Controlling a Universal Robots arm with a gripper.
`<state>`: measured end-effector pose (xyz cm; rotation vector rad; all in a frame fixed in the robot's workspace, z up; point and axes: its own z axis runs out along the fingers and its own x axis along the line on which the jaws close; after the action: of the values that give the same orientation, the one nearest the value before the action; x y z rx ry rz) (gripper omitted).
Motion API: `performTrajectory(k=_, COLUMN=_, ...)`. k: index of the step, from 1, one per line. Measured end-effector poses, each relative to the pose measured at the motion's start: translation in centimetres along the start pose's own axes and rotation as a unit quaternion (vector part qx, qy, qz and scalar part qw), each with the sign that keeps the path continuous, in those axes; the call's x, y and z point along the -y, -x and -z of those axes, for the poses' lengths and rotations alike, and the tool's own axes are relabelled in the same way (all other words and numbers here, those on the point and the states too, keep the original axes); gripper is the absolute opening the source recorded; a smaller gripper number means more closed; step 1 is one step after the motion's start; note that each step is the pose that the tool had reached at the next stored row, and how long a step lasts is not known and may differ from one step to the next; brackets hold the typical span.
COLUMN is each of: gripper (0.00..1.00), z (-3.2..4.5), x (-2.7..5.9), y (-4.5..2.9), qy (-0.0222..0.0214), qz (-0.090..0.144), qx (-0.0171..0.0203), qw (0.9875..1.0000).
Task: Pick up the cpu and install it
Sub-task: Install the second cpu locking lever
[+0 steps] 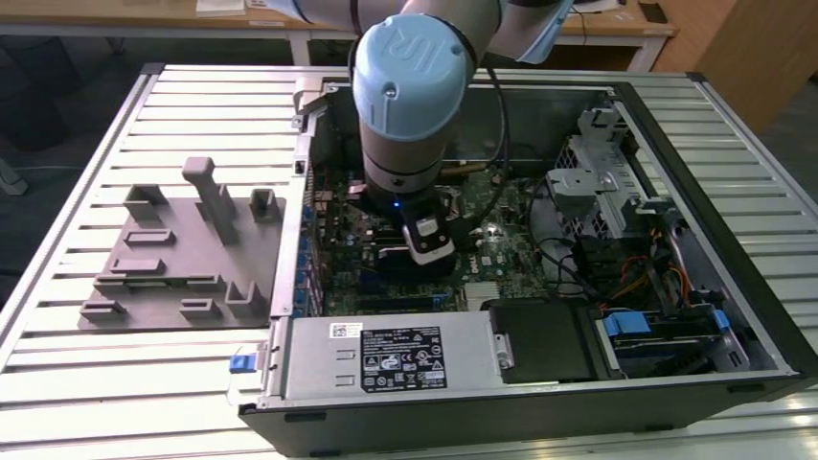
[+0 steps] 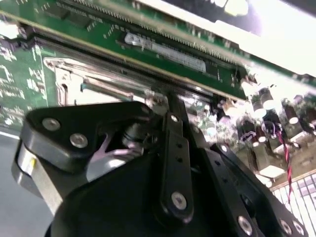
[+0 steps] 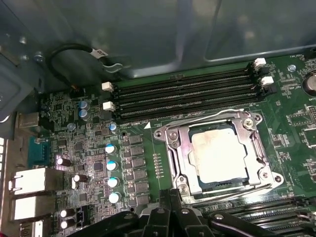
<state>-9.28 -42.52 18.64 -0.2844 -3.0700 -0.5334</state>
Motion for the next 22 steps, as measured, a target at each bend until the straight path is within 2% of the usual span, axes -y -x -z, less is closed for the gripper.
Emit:
performTrajectory(k=5, gripper=0.11, z=0.23, x=-0.09, y=-0.01, qy=0.0005, qz=0.0, qx=0.0001, qw=1.0)
performTrajectory(k=14, gripper=0.11, z=2.25, x=-0.8, y=-0.11, qy=-0.0005, qz=0.0, qx=0.0001, qw=1.0)
performTrajectory(k=15, gripper=0.11, z=2.43, x=-0.86, y=-0.11, qy=-0.0018, qz=0.0, qx=0.0004, qw=1.0)
performTrajectory(k=17, gripper=0.11, z=2.69, x=-0.96, y=-0.13, qy=-0.0072, qz=0.0, qx=0.0016, qw=1.0)
performTrajectory(k=21, gripper=0.11, z=3.02, x=-1.09, y=-0.08, qy=-0.0252, qz=-0.002, qx=0.0054, qw=0.9997)
performTrajectory(k=22, gripper=0.11, z=3.02, x=-1.11, y=0.02, qy=-0.0269, qz=-0.002, qx=0.006, qw=0.9996)
